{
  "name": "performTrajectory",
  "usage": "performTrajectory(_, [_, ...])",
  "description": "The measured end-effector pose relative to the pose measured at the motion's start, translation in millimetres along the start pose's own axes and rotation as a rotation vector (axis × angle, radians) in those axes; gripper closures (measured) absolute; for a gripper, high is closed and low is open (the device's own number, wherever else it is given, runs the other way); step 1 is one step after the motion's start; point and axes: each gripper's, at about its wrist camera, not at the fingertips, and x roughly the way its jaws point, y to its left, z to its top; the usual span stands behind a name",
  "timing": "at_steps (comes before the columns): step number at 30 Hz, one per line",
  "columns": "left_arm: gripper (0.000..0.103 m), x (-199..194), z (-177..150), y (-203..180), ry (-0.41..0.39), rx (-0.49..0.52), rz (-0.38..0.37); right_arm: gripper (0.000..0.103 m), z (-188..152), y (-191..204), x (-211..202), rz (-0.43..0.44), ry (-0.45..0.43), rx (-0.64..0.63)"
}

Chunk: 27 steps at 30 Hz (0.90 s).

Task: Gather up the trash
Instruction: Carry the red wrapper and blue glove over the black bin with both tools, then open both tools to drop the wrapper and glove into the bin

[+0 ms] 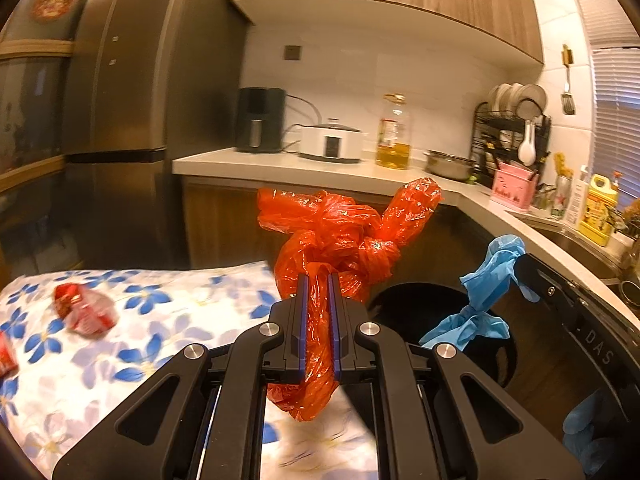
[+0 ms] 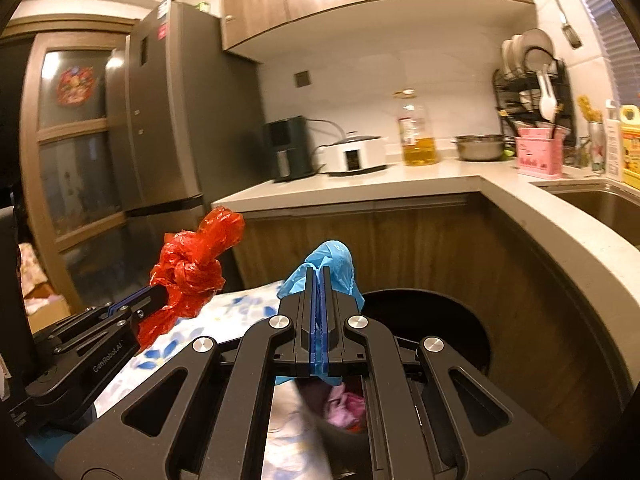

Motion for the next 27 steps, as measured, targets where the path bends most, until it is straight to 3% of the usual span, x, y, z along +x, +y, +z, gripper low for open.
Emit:
performTrajectory(10, [0.094,35.1,-8.0,-49.4,0.042,0.065,-0.143,0.101,0.4,-41.3,6.2,-0.068,0.017,0.031])
performTrajectory(23, [0.09,58.5,-18.9,-64.5,0.091,0.098,-0.195,0.101,-5.1,-59.4,23.5,-0.082,0.057,0.05])
performTrajectory(27, [0.071,59.8,-20.3,-62.5,0.093,0.092,-0.204,0.1,-8.7,-61.3,29.7,-0.08,0.08,0.059])
